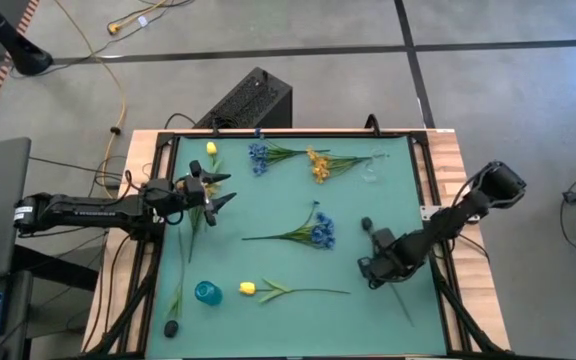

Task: Sort flowers into vase by color
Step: Put the right black flower into the blue flower vase

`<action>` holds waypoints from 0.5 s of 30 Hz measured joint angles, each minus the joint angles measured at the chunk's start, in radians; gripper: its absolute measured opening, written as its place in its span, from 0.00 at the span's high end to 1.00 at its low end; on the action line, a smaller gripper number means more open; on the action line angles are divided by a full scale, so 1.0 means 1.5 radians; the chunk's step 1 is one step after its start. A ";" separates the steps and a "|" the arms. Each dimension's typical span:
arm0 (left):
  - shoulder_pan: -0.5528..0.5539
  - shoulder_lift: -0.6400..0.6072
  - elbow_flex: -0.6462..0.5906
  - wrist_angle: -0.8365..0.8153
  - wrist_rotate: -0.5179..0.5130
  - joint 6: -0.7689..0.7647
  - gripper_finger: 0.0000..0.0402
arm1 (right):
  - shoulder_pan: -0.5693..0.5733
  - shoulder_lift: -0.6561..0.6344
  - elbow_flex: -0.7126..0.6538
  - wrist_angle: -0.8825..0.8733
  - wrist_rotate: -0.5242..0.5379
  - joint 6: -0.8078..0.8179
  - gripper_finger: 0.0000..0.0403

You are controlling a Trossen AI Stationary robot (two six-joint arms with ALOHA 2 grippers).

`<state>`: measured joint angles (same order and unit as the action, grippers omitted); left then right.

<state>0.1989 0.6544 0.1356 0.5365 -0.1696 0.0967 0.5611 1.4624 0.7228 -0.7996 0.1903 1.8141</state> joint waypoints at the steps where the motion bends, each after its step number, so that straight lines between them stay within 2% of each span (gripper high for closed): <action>1: 0.000 0.000 0.000 0.000 0.000 -0.001 0.36 | -0.006 0.000 0.012 -0.004 0.026 -0.011 0.90; 11: 0.000 0.000 0.000 0.000 -0.001 -0.004 0.36 | -0.057 -0.066 0.120 0.001 0.255 -0.214 0.95; 15: 0.000 0.000 0.000 -0.001 -0.001 -0.009 0.36 | -0.066 -0.104 0.135 0.089 0.341 -0.361 0.93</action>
<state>0.1987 0.6544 0.1356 0.5358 -0.1715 0.0834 0.4626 1.3057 0.9257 -0.6657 0.7019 1.2724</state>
